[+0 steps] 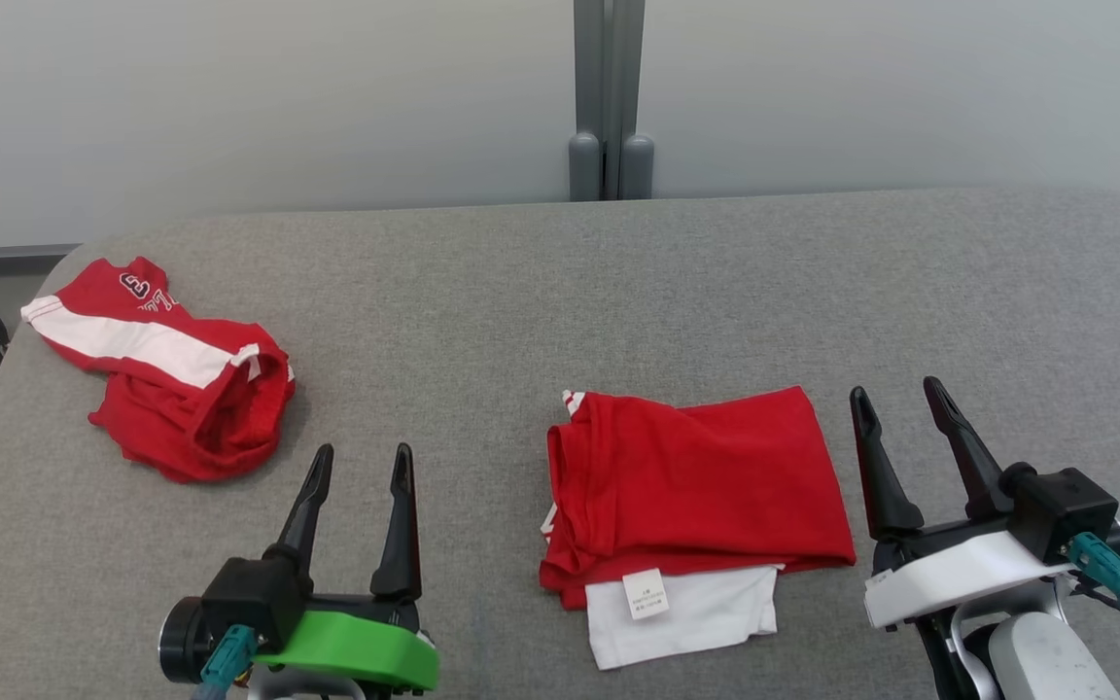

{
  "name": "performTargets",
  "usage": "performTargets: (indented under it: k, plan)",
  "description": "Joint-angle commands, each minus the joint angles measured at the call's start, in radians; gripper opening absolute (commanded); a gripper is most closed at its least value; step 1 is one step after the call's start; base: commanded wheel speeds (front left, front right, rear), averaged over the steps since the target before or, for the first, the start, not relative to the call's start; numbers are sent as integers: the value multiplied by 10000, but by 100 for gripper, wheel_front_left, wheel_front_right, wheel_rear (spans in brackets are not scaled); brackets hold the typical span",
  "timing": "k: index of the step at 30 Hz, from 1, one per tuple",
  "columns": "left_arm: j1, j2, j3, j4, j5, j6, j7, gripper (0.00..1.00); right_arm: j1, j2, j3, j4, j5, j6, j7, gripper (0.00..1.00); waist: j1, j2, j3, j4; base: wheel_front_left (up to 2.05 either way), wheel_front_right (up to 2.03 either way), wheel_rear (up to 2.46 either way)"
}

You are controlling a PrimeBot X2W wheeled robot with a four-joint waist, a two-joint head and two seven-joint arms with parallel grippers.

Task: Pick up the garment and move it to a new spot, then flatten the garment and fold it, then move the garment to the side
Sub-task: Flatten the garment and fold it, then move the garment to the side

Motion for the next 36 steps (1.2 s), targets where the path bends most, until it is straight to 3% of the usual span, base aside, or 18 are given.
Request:
performTargets:
  k: [1,9,20,30,31,32,33,36]
  plan:
    - [134,18,11,3,92,32,3,100,137,8,-6,-1,-86,-1,-28,100,0,0,15,21,0,0,0]
    - [-87,18,-199,6,108,-59,4,100,-83,23,-226,1005,-343,-1,0,100,0,0,393,224,0,0,0]
    - [-643,20,-821,106,36,-46,4,100,-1311,116,-651,3928,-378,-1,565,100,0,0,1329,989,0,0,0]
    - [-743,20,-908,187,37,74,4,100,-2048,294,-458,6462,-180,-1,662,100,0,0,1367,1297,0,0,0]
    - [-709,20,-895,194,61,77,4,100,-2101,328,-359,6640,-165,4,617,75,0,0,1322,1258,0,0,0]
    - [-682,20,-890,199,84,70,4,100,-2142,338,-279,6739,-169,4,571,11,0,0,1285,1212,0,0,0]
    - [-647,20,-880,196,99,66,4,100,-2209,311,-177,6836,-224,5,480,0,0,0,1242,1138,0,0,0]
    - [-577,20,-876,167,149,10,4,100,-2386,110,-5,6958,-351,-1,270,0,0,0,1144,886,0,0,0]
